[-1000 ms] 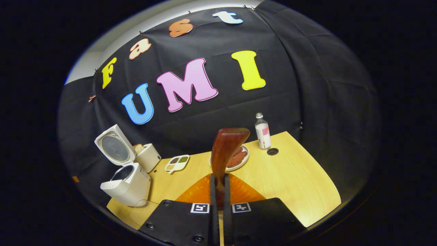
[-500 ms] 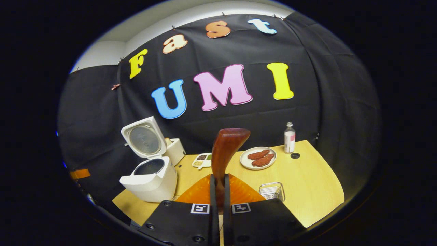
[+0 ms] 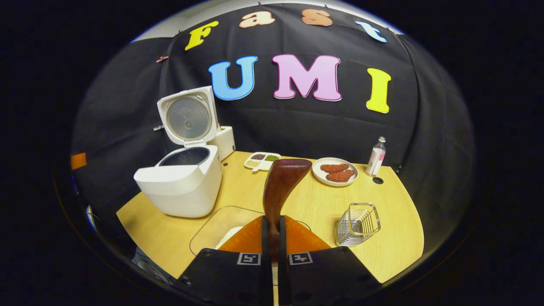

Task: Close the left gripper, press the button to open the rice cooker; take a wooden spoon from the chopstick holder with the right hand, scoop a spoonful of rice and pour it into the rice cooker, then put the wooden spoon back into the chopstick holder.

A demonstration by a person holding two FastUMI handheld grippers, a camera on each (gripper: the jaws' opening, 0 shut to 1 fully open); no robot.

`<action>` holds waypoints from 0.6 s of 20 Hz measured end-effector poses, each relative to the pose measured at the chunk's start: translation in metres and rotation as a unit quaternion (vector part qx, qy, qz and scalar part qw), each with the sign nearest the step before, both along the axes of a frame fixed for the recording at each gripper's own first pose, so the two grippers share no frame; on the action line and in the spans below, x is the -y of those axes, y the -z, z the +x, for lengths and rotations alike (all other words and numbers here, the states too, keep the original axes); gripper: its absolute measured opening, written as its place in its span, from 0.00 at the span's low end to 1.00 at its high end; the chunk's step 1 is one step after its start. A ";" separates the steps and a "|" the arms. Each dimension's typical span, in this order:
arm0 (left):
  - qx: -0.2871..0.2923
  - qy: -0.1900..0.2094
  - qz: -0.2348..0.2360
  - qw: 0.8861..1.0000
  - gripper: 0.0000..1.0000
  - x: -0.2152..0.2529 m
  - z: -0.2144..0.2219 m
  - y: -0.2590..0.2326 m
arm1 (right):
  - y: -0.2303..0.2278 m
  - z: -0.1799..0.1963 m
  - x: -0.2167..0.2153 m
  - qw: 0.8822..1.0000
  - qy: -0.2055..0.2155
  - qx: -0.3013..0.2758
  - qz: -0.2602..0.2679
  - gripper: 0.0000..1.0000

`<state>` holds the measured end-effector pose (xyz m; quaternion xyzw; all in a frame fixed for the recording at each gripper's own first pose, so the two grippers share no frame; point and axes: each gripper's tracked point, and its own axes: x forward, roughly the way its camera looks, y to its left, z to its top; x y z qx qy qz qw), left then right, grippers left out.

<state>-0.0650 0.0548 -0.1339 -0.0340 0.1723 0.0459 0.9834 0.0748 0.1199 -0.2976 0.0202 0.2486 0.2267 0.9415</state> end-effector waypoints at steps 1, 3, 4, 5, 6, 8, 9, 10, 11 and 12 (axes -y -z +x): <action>-0.001 -0.002 0.001 1.000 0.98 -0.003 -0.001 0.001 | 0.007 -0.001 -0.004 1.000 -0.003 -0.001 -0.012 0.09; -0.001 -0.010 0.008 1.000 0.98 -0.012 -0.005 0.002 | 0.019 0.001 -0.009 0.999 -0.006 0.000 -0.037 0.09; -0.001 -0.012 0.010 1.000 0.98 -0.015 -0.006 0.002 | 0.024 0.003 -0.010 0.999 -0.004 0.001 -0.049 0.09; -0.001 -0.012 0.008 1.000 0.98 -0.015 -0.007 0.003 | 0.027 0.004 -0.011 0.999 0.000 -0.001 -0.055 0.09; -0.003 -0.012 0.006 1.000 0.98 -0.017 -0.008 0.004 | 0.031 0.005 -0.012 0.998 0.003 -0.002 -0.057 0.09; -0.005 -0.013 0.003 1.000 0.98 -0.021 -0.009 0.006 | 0.038 0.006 -0.013 0.998 0.009 -0.006 -0.066 0.09; -0.006 -0.013 0.003 1.000 0.97 -0.022 -0.009 0.007 | 0.040 0.007 -0.014 0.998 0.012 -0.004 -0.069 0.09; -0.006 -0.014 0.002 1.000 0.98 -0.023 -0.009 0.008 | 0.040 0.009 -0.016 0.997 0.015 -0.002 -0.069 0.09; -0.005 -0.014 0.002 1.000 0.98 -0.023 -0.009 0.008 | 0.042 0.008 -0.018 0.998 0.019 -0.008 -0.066 0.10; -0.006 -0.014 0.000 1.000 0.98 -0.023 -0.009 0.008 | 0.042 0.006 -0.024 0.998 0.023 -0.021 -0.049 0.09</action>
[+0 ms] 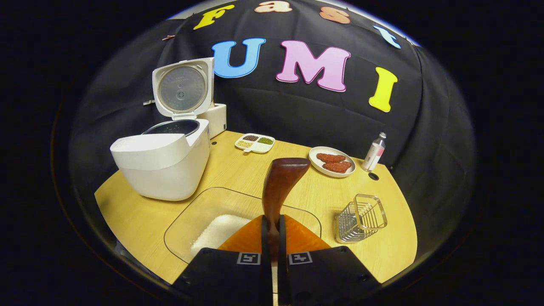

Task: Close the left gripper, press the button to open the rice cooker; take a wooden spoon from the chopstick holder with the right hand, scoop a spoonful of rice and pour it into the rice cooker, then put the wooden spoon back into the chopstick holder.

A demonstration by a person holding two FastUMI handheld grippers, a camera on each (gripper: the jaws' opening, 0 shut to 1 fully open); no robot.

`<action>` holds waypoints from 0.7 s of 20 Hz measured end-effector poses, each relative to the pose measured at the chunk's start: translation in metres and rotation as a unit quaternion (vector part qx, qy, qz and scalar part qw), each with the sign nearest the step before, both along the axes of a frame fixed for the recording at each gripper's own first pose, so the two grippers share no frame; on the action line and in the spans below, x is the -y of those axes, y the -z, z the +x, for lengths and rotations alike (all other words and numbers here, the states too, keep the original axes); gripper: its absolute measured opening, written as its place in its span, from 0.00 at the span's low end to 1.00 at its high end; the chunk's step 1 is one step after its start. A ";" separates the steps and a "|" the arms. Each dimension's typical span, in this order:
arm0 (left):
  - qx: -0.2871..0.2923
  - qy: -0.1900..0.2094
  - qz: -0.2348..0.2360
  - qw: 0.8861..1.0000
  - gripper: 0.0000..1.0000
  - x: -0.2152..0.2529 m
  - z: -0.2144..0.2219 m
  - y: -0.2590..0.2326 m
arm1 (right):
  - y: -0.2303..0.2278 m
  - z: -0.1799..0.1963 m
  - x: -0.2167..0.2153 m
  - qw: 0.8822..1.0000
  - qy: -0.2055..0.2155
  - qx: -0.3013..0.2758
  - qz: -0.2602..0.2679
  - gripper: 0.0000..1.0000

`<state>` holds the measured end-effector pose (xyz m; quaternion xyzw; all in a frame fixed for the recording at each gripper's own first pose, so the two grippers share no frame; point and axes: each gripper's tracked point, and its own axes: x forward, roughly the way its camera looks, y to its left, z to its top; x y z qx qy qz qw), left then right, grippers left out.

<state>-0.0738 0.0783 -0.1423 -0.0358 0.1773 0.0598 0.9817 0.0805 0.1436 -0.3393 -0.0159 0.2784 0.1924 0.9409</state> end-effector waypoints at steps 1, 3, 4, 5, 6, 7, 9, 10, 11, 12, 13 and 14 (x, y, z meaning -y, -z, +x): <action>0.000 0.000 -0.002 1.000 0.98 -0.001 0.000 0.001 | 0.000 -0.003 -0.006 1.000 0.007 -0.014 0.023 0.13; -0.003 -0.002 -0.005 1.000 0.98 -0.003 0.000 0.004 | 0.000 -0.006 -0.013 0.997 0.026 -0.033 0.061 0.10; -0.002 -0.003 -0.007 1.000 0.98 -0.004 0.000 0.005 | -0.001 -0.007 -0.017 0.995 0.035 -0.042 0.080 0.09; -0.001 -0.005 -0.007 1.000 0.98 -0.005 0.001 0.003 | -0.001 -0.009 -0.023 0.993 0.041 -0.052 0.102 0.09; 0.000 -0.005 -0.007 1.000 0.98 -0.006 0.002 0.003 | -0.003 -0.011 -0.031 0.988 0.047 -0.067 0.134 0.09; 0.000 -0.007 -0.006 1.000 0.98 -0.007 0.002 0.004 | -0.003 -0.012 -0.037 0.982 0.055 -0.080 0.163 0.10; 0.001 -0.009 -0.005 1.000 0.98 -0.010 0.002 0.003 | -0.002 -0.011 -0.039 0.968 0.076 -0.108 0.215 0.10; 0.002 -0.010 -0.005 1.000 0.98 -0.011 0.002 0.002 | -0.001 -0.010 -0.036 0.960 0.089 -0.120 0.238 0.10; 0.003 -0.010 -0.007 1.000 0.98 -0.011 0.002 0.002 | -0.001 -0.008 -0.032 0.950 0.104 -0.131 0.263 0.09; 0.004 -0.011 -0.007 1.000 0.98 -0.011 0.002 0.002 | -0.002 -0.005 -0.026 0.940 0.119 -0.137 0.289 0.10; 0.004 -0.011 -0.008 1.000 0.98 -0.011 0.002 0.002 | -0.004 -0.003 -0.021 0.930 0.131 -0.142 0.314 0.09; 0.004 -0.011 -0.007 1.000 0.98 -0.011 0.001 0.001 | -0.005 -0.003 -0.014 0.919 0.143 -0.147 0.337 0.10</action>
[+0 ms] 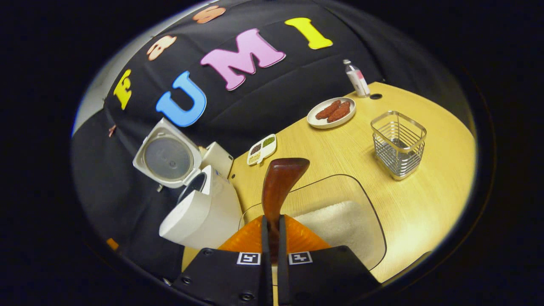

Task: Close the left gripper, press the button to open the rice cooker; take a wooden spoon from the chopstick holder with the right hand, scoop a spoonful of rice and pour it into the rice cooker, then put the wooden spoon back into the chopstick holder.

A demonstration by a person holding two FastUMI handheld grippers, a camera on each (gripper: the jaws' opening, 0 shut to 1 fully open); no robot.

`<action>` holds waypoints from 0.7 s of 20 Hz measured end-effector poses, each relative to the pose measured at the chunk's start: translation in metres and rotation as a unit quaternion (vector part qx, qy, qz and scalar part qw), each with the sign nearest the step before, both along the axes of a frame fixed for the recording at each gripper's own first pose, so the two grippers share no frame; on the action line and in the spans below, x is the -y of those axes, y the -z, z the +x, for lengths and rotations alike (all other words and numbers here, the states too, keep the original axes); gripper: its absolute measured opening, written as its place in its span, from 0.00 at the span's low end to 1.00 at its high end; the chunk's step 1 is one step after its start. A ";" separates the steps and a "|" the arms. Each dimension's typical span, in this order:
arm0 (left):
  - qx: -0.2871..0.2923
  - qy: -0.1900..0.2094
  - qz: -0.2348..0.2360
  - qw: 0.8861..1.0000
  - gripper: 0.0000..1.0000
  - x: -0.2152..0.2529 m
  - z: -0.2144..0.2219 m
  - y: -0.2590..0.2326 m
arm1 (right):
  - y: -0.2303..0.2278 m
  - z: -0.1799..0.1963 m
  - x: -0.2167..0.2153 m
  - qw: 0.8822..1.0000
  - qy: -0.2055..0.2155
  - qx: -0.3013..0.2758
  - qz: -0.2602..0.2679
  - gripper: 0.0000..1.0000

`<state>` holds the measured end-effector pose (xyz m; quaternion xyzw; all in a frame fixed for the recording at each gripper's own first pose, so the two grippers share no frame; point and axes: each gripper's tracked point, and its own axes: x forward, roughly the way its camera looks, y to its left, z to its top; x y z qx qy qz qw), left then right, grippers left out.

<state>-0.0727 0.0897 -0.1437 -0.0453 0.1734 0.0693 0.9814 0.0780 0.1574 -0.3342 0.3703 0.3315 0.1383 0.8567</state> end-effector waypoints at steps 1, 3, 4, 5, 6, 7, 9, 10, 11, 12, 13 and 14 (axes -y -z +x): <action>0.000 0.000 0.001 1.000 0.98 0.000 0.000 -0.001 | 0.000 0.001 0.008 1.000 0.015 -0.007 0.020 0.09; 0.002 0.000 0.002 1.000 0.98 0.001 0.001 -0.002 | -0.001 0.003 0.022 0.998 0.038 -0.016 0.047 0.09; 0.002 0.001 0.001 1.000 0.98 0.001 0.001 -0.002 | -0.004 0.004 0.029 0.997 0.045 -0.015 0.055 0.09; 0.003 0.001 0.001 1.000 0.98 0.002 0.001 -0.003 | -0.007 0.004 0.034 0.997 0.051 -0.013 0.061 0.09; 0.003 0.002 0.000 1.000 0.98 0.002 0.001 -0.003 | -0.012 0.003 0.039 0.996 0.053 -0.011 0.065 0.09; 0.004 0.003 0.001 1.000 0.98 0.003 0.002 -0.004 | -0.018 0.003 0.043 0.996 0.054 -0.008 0.069 0.09; 0.006 0.005 0.001 1.000 0.98 0.003 0.003 -0.005 | -0.032 0.003 0.044 0.996 0.056 0.003 0.075 0.09; 0.006 0.006 0.002 1.000 0.98 0.004 0.003 -0.004 | -0.041 0.004 0.045 0.995 0.056 0.008 0.078 0.09; 0.008 0.007 0.002 1.000 0.98 0.004 0.003 -0.005 | -0.050 0.005 0.044 0.995 0.056 0.012 0.080 0.09; 0.009 0.008 0.002 1.000 0.98 0.005 0.003 -0.005 | -0.061 0.007 0.044 0.995 0.055 0.018 0.081 0.09; 0.010 0.009 0.002 1.000 0.98 0.005 0.003 -0.006 | -0.073 0.010 0.041 0.995 0.052 0.026 0.083 0.09; 0.010 0.010 0.002 1.000 0.98 0.004 0.004 -0.005 | -0.089 0.012 0.035 0.995 0.047 0.038 0.084 0.09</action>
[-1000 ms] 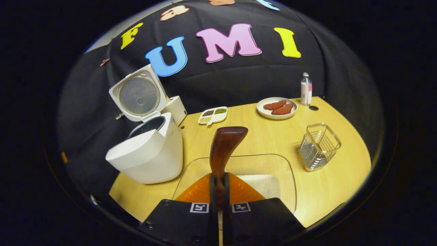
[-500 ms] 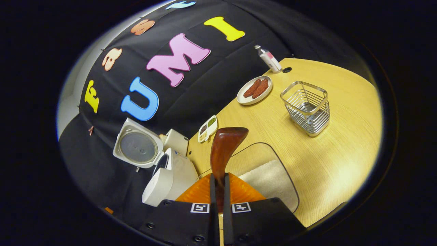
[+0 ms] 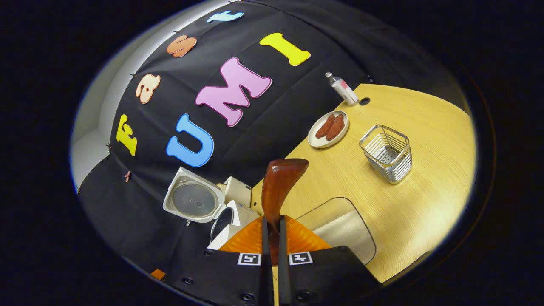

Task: Close the left gripper, press the button to open the rice cooker; take a wooden spoon from the chopstick holder with the right hand, scoop a spoonful of rice and pour it into the rice cooker, then put the wooden spoon back into the chopstick holder.

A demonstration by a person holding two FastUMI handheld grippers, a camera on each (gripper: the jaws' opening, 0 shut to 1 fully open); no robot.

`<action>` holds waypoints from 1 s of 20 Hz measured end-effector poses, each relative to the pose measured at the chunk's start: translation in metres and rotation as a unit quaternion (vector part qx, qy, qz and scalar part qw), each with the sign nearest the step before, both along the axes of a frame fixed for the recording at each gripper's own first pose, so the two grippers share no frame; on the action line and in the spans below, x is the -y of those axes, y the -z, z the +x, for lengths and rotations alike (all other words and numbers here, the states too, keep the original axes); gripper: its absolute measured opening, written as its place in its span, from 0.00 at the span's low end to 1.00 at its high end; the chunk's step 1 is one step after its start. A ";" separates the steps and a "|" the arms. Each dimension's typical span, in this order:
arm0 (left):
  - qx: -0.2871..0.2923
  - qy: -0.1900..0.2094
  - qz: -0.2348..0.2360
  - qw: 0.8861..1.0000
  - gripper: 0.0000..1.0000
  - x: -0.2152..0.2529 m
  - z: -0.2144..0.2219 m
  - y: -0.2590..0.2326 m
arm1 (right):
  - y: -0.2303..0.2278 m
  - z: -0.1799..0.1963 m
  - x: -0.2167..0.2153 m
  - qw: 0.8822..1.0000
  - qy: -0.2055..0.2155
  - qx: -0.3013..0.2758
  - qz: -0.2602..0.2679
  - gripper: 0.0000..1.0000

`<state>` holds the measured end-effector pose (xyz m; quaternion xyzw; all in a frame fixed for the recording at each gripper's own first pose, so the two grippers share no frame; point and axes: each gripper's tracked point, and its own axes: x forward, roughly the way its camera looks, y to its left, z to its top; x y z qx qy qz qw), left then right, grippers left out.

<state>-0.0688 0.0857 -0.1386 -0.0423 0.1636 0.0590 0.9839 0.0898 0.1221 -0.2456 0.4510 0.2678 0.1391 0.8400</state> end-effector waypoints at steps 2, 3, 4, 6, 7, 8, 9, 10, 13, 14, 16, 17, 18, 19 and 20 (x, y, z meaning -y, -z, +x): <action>0.000 0.001 -0.002 1.000 0.98 -0.003 -0.001 0.001 | -0.027 0.005 -0.014 1.000 -0.009 0.019 0.006 0.09; 0.000 0.000 -0.002 1.000 0.98 -0.004 0.000 0.001 | -0.041 0.009 -0.021 1.000 -0.011 0.026 0.012 0.09; 0.000 -0.001 0.001 1.000 0.98 -0.007 0.000 0.001 | -0.055 0.011 -0.029 0.999 -0.012 0.032 0.020 0.09; 0.003 -0.002 0.016 1.000 0.98 -0.012 0.001 0.000 | -0.079 0.018 -0.050 0.998 -0.017 0.042 0.036 0.09; 0.004 0.000 0.022 1.000 0.98 -0.013 0.001 -0.001 | -0.090 0.022 -0.062 0.998 -0.021 0.048 0.042 0.09; 0.006 0.002 0.024 1.000 0.98 -0.013 0.001 -0.002 | -0.101 0.025 -0.074 0.997 -0.026 0.056 0.045 0.09; 0.007 0.002 0.024 1.000 0.98 -0.013 0.001 -0.002 | -0.110 0.029 -0.087 0.996 -0.032 0.065 0.043 0.09; 0.007 0.003 0.022 1.000 0.98 -0.014 0.001 -0.001 | -0.118 0.032 -0.099 0.996 -0.038 0.075 0.038 0.09; 0.004 0.001 0.010 1.000 0.98 -0.014 0.001 0.005 | -0.132 0.046 -0.139 0.994 -0.054 0.099 0.018 0.09; 0.002 0.001 0.006 1.000 0.98 -0.015 0.001 0.008 | -0.134 0.050 -0.152 0.993 -0.055 0.104 0.012 0.09; -0.001 0.001 0.000 1.000 0.98 -0.017 0.001 0.011 | -0.135 0.060 -0.178 0.992 -0.060 0.111 0.000 0.09; -0.001 0.000 -0.001 1.000 0.98 -0.019 0.001 0.011 | -0.134 0.067 -0.191 0.991 -0.062 0.114 -0.010 0.09; -0.003 -0.003 -0.001 1.000 0.98 -0.020 0.001 0.013 | -0.133 0.072 -0.201 0.991 -0.064 0.118 -0.022 0.09; -0.004 -0.006 -0.002 1.000 0.98 -0.023 0.000 0.013 | -0.130 0.076 -0.211 0.990 -0.067 0.121 -0.038 0.09; -0.006 -0.010 -0.004 1.000 0.98 -0.025 0.000 0.015 | -0.127 0.082 -0.222 0.988 -0.071 0.125 -0.055 0.09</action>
